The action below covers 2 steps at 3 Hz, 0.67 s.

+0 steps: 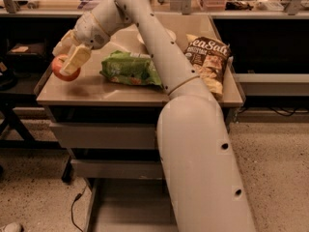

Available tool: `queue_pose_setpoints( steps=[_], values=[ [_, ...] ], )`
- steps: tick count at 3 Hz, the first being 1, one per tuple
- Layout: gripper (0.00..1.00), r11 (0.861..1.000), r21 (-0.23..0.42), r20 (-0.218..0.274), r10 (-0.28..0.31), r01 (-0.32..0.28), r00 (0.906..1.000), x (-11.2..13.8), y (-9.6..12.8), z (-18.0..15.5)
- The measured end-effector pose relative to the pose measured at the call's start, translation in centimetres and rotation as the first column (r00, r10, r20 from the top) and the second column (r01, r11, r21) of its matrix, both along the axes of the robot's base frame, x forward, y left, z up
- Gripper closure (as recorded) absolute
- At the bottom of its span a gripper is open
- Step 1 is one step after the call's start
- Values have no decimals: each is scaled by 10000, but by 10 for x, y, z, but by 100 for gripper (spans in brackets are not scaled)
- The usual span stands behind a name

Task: Pick apple from bottom drawer and place on counter

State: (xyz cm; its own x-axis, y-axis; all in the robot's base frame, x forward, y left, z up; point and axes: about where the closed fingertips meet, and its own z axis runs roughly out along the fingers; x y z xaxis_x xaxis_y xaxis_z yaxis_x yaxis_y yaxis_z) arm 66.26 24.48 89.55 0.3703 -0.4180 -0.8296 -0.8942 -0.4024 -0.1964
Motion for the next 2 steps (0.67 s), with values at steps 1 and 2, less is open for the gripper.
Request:
queue_pose_setpoints(
  steps=[1, 2],
  values=[
    [100, 10000, -11, -196, 20, -20, 9998, 6, 4, -7],
    [100, 10000, -2, -374, -17, 17, 9993, 11, 5, -13]
  ],
)
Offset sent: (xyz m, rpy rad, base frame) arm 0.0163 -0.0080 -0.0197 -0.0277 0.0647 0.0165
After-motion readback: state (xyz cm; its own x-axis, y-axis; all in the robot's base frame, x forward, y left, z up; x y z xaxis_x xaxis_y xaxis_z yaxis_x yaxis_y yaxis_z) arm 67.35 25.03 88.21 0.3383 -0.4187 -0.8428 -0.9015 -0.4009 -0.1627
